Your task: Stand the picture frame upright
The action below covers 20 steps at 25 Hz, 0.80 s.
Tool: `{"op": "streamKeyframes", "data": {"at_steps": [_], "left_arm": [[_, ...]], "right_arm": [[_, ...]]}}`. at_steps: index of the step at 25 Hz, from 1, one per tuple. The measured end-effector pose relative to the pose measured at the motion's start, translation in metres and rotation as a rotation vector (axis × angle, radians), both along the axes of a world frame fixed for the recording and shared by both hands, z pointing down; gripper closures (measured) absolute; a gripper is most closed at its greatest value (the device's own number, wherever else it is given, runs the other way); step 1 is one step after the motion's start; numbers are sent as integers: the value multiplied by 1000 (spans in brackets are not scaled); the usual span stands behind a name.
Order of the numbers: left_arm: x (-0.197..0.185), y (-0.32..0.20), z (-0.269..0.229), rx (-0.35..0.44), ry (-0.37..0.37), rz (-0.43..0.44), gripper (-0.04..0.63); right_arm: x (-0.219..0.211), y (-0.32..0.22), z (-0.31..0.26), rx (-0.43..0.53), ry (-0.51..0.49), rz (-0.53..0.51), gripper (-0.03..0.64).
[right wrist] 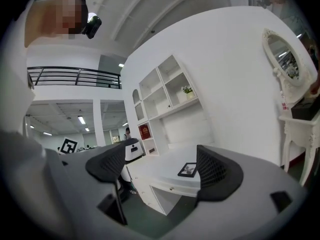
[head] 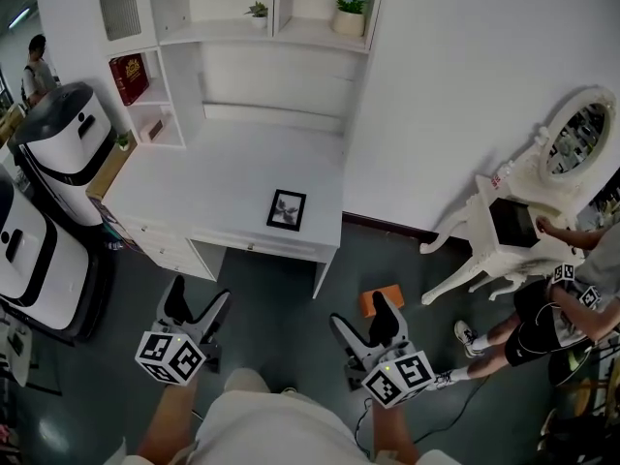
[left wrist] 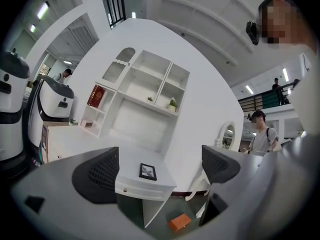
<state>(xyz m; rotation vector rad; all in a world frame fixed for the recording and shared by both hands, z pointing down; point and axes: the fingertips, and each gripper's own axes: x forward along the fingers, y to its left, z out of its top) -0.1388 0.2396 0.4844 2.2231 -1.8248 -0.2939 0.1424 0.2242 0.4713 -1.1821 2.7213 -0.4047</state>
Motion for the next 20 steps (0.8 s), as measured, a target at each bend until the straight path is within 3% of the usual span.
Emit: {"op": "streamKeyframes", "data": {"at_steps": [9, 14, 20], "left_arm": [[-21, -33, 50, -115, 29, -14, 98], [-9, -108, 79, -159, 15, 64, 98], [-10, -223, 97, -196, 10, 178, 98]], "right_arm": [[-30, -38, 36, -118, 23, -32, 181], [-44, -85, 53, -172, 62, -7, 181], [-69, -184, 75, -253, 156, 44, 181]]}}
